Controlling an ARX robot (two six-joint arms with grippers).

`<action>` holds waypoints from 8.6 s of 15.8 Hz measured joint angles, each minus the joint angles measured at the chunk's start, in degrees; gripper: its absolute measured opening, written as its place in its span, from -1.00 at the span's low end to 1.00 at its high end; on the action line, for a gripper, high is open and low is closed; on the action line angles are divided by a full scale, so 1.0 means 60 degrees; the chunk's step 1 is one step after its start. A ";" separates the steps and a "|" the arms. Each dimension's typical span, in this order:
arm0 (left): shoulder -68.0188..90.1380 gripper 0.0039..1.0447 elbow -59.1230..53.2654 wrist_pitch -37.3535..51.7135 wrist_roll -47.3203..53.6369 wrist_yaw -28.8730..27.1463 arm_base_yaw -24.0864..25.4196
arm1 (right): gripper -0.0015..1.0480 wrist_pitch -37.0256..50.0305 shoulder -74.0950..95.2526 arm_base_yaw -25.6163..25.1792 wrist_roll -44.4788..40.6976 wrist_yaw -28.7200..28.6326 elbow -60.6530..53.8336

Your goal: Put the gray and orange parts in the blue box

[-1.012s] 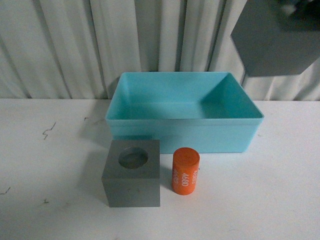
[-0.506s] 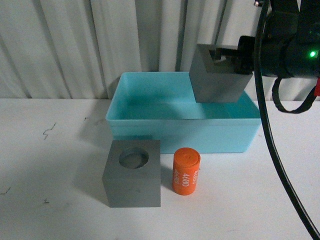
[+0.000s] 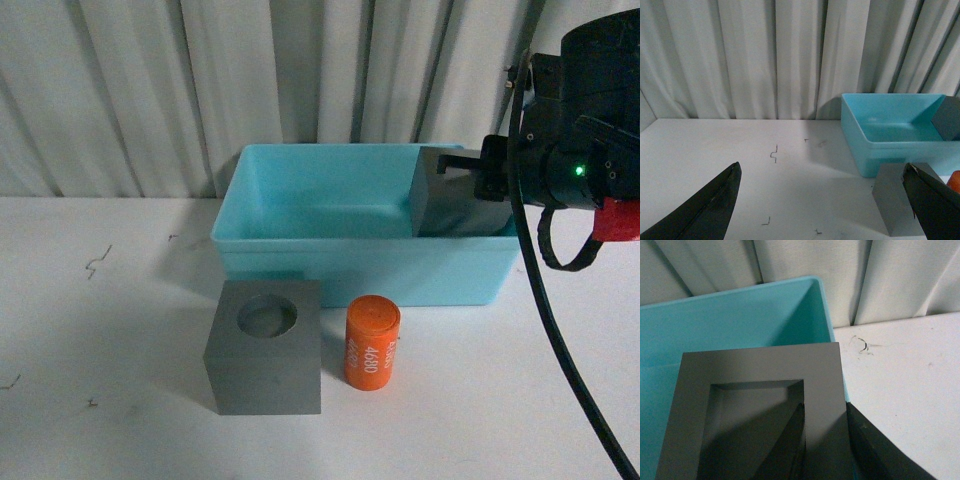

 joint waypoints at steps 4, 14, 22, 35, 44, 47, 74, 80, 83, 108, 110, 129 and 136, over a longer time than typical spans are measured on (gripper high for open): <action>0.0000 0.88 0.0000 0.0000 0.0000 0.0000 0.0000 | 0.32 0.0521 -0.0721 -0.0011 0.0426 0.0244 -0.0659; 0.0000 0.88 0.0000 0.0000 0.0004 -0.0007 0.0000 | 0.53 -0.1162 -1.6429 -0.1778 0.0463 -0.1217 -1.1934; 0.0000 0.88 0.0000 -0.0004 0.0004 0.0000 0.0000 | -0.96 -0.2510 -1.8662 -0.1752 -0.1818 -0.1282 -1.1941; 0.0000 0.88 0.0000 0.0000 0.0004 0.0000 0.0000 | -0.55 -0.4681 -2.0709 -0.1752 -0.1843 -0.1279 -1.1934; 0.5268 0.88 0.2590 -0.1858 -0.3235 -0.1118 -0.1504 | 0.87 -0.4677 -2.0709 -0.1752 -0.1840 -0.1282 -1.1934; 1.0109 0.88 0.4787 0.0976 -0.3606 -0.1249 -0.3639 | 0.87 -0.4674 -2.0709 -0.1752 -0.1843 -0.1282 -1.1934; 1.8123 0.71 0.7672 0.3140 -0.2269 -0.0299 -0.3588 | 0.87 -0.4677 -2.0709 -0.1752 -0.1843 -0.1282 -1.1934; 1.7977 -0.46 0.7592 0.3082 -0.2339 -0.0277 -0.3585 | 0.87 -0.4674 -2.0709 -0.1752 -0.1843 -0.1282 -1.1934; 1.7078 -0.61 0.7318 0.2357 -0.2310 -0.0386 -0.3289 | 0.87 -0.4674 -2.0709 -0.1752 -0.1840 -0.1282 -1.1934; 1.9249 -0.63 1.2896 0.0758 -0.1810 -0.0565 -0.2787 | 0.87 -0.4677 -2.0709 -0.1752 -0.1843 -0.1282 -1.1934; 1.9263 -0.63 1.2768 0.0823 -0.1781 -0.0583 -0.2736 | 0.87 -0.4677 -2.0709 -0.1752 -0.1843 -0.1282 -1.1934; 0.6226 0.88 0.2623 -0.2714 -0.6302 -0.0463 -0.0856 | 0.87 -0.4677 -2.0709 -0.1752 -0.1843 -0.1282 -1.1934; 0.2892 -0.12 0.0058 0.3093 -0.0874 0.0004 -0.0007 | 0.87 -0.4677 -2.0709 -0.1763 -0.1843 -0.1282 -1.1934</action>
